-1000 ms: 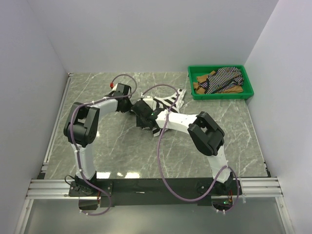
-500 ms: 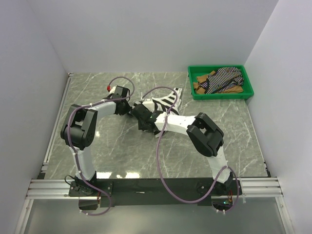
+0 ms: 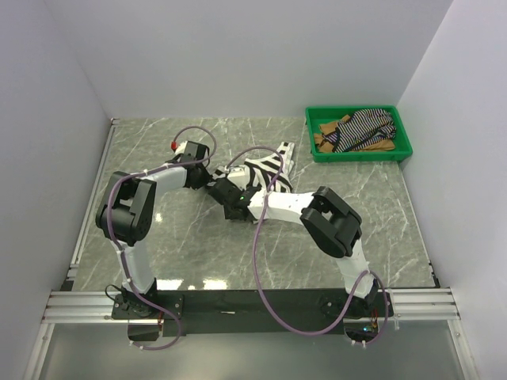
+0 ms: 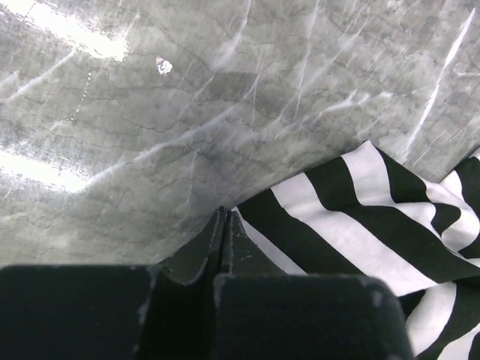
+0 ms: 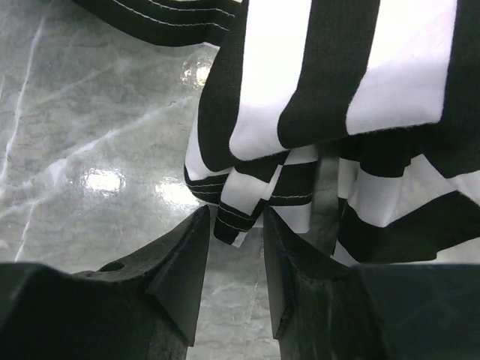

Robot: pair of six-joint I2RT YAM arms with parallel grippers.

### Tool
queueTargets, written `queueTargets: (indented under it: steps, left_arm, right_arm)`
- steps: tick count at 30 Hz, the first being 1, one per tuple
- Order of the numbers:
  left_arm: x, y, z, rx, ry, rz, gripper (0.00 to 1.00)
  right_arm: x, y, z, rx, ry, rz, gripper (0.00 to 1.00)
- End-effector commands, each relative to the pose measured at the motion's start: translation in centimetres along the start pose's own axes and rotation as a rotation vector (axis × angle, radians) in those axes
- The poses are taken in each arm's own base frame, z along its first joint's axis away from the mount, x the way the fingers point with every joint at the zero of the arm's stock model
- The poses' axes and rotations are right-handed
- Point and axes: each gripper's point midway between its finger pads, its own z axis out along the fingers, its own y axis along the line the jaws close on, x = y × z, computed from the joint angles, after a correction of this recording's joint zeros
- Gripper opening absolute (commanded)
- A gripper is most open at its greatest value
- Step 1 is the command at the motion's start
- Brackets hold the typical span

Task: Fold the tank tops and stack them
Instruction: Flatten the tank top out

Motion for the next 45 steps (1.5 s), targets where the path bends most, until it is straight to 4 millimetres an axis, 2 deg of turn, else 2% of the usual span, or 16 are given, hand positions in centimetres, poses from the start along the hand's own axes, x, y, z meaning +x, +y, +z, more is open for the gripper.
queueTargets:
  steps: [1,2,6,8,11,15,18,20,21,26,27,29,30,36,40,45]
  left_arm:
    - [-1.7,-0.6,-1.4,0.025,-0.054,-0.024,0.00]
    - [-1.8,-0.6,-1.4,0.024,-0.054,-0.025,0.00]
    - [-1.9,-0.3,-1.8,0.023,-0.057,-0.032,0.00]
    - [-2.2,-0.4,-2.6,0.036,-0.064,-0.040,0.00]
    - [-3.3,0.0,-4.2,0.059,-0.078,-0.072,0.00]
    - [-6.1,0.5,-7.4,0.102,-0.127,-0.124,0.00]
    - [-8.8,0.2,-11.4,0.166,-0.196,-0.139,0.00]
    - [-10.4,-0.2,-15.0,0.219,-0.247,-0.144,0.00]
    - [-10.9,-0.2,-16.3,0.236,-0.264,-0.140,0.00]
    - [-14.4,-0.9,-28.1,0.386,-0.444,-0.155,0.00]
    - [-15.3,-1.3,-31.9,0.453,-0.506,-0.163,0.00]
    - [-15.8,-1.3,-35.4,0.503,-0.548,-0.171,0.00]
    - [-16.5,-1.6,-38.9,0.562,-0.598,-0.179,0.00]
    - [-18.2,-2.9,-49.3,0.750,-0.713,-0.172,0.00]
    - [-19.3,-4.0,-51.3,0.793,-0.743,-0.163,0.00]
    - [-20.7,-6.1,-48.6,0.799,-0.718,-0.154,0.00]
  right_arm:
    - [0.1,-1.0,0.3,0.049,-0.017,-0.016,0.41]
    - [0.0,-0.9,0.3,0.049,-0.020,-0.015,0.38]
    - [-1.3,-1.2,-0.7,0.058,-0.048,-0.005,0.00]
    - [-1.8,-1.4,-1.9,0.052,-0.054,-0.003,0.00]
    - [-4.3,-1.9,-5.9,0.012,-0.103,0.020,0.00]
    - [-9.2,-3.4,-14.7,-0.109,-0.237,0.110,0.00]
    - [-11.7,-5.1,-20.5,-0.180,-0.326,0.172,0.00]
    - [-12.7,-6.6,-22.9,-0.195,-0.364,0.200,0.00]
    - [-13.8,-7.6,-25.7,-0.226,-0.417,0.233,0.00]
    - [-16.1,-13.4,-33.7,-0.230,-0.581,0.340,0.00]
    - [-16.6,-14.6,-35.0,-0.217,-0.613,0.359,0.00]
    - [-17.1,-16.4,-37.8,-0.240,-0.676,0.398,0.00]
    - [-17.4,-16.8,-38.9,-0.257,-0.704,0.406,0.00]
    - [-19.3,-19.5,-45.4,-0.337,-0.856,0.449,0.00]
    - [-21.0,-19.7,-47.5,-0.343,-0.912,0.444,0.00]
    - [-24.2,-17.9,-45.7,-0.311,-0.928,0.396,0.00]
